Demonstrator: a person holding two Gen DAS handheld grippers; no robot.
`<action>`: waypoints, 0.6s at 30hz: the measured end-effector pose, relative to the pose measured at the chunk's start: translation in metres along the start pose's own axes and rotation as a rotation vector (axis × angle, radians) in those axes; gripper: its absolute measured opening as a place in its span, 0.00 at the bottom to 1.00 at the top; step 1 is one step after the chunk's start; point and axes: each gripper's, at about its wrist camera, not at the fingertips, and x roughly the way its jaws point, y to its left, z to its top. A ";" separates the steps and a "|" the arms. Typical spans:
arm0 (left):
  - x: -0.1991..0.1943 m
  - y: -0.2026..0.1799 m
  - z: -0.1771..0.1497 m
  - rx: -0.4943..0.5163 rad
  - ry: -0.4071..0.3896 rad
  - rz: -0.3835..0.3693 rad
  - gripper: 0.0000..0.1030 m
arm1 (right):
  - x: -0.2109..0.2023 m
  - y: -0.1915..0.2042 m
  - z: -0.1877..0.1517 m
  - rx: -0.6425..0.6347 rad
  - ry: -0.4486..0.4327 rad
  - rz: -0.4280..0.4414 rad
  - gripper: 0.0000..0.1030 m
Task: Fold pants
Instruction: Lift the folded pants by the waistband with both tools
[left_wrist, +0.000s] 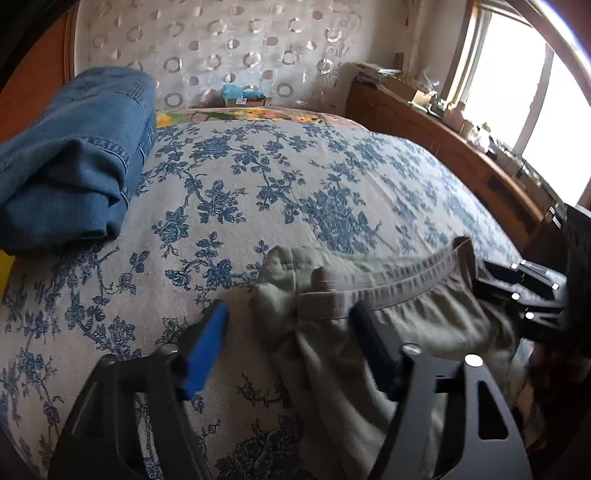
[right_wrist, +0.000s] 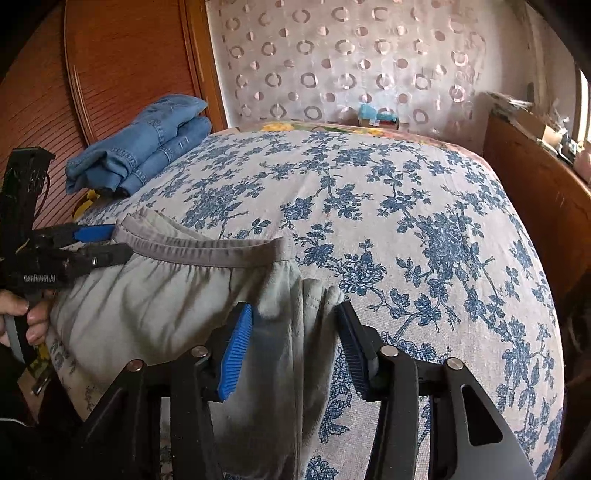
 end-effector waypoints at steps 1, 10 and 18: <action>0.001 0.000 0.001 -0.001 0.004 -0.006 0.63 | 0.000 -0.001 0.000 0.007 -0.002 0.004 0.44; 0.003 -0.008 0.003 0.004 0.015 -0.036 0.39 | -0.003 -0.009 -0.002 0.051 -0.017 0.023 0.29; -0.006 -0.017 0.004 0.009 -0.011 -0.032 0.21 | -0.001 -0.009 -0.001 0.056 -0.011 0.062 0.12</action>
